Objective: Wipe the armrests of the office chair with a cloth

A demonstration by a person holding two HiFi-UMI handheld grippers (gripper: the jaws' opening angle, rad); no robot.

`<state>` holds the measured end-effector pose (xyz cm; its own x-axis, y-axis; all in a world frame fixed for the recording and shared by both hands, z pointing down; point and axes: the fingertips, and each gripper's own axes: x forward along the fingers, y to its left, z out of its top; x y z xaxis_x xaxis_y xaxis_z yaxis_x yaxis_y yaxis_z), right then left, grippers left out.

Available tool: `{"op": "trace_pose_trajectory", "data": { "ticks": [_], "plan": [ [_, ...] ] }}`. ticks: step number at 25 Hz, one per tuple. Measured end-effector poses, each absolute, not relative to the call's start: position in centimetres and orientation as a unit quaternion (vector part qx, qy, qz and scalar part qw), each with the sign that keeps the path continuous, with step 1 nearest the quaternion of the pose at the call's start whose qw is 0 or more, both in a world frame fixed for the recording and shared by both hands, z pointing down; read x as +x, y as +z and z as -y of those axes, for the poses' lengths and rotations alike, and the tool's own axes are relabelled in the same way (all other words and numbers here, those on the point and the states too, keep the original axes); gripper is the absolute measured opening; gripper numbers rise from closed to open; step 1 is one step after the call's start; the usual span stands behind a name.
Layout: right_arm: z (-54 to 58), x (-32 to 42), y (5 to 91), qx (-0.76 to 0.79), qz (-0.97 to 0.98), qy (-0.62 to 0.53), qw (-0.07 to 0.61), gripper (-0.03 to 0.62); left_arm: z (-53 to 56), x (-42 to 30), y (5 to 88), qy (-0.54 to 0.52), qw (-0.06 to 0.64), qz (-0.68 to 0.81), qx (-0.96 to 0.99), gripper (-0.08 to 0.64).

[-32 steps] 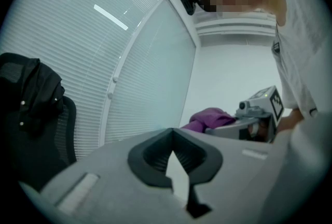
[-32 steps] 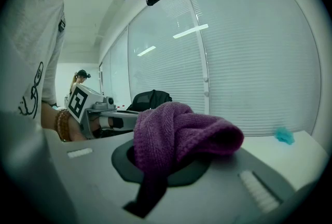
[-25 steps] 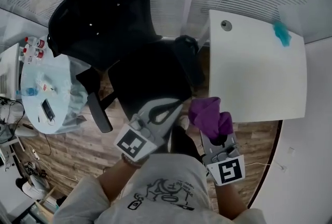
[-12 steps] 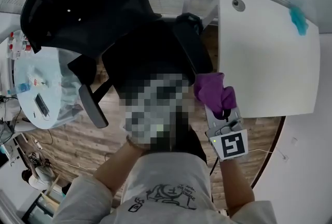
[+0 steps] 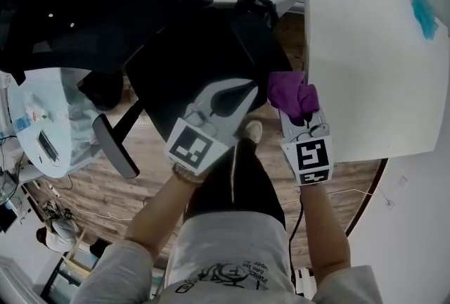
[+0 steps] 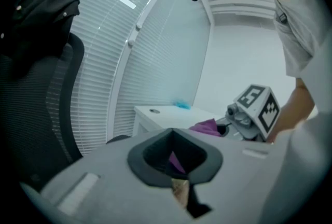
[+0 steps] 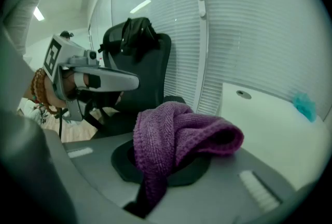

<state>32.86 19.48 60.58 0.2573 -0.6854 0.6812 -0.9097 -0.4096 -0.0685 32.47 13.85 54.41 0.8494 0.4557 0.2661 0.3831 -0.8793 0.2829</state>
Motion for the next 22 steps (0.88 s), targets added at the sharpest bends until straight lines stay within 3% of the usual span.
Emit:
{"op": "trace_pose_trajectory", "data": {
  "ticks": [6,22],
  "plan": [
    [-19.1,33.1,65.4,0.731,0.517,0.375,0.241,0.029,-13.2,33.3,56.9,0.169,0.110,-0.224,0.954,0.002],
    [-12.1,37.0,65.9,0.707,0.555,0.347,0.268,0.031,-10.1,32.6,57.2,0.173,0.102,-0.206,0.958,0.002]
  ]
}}
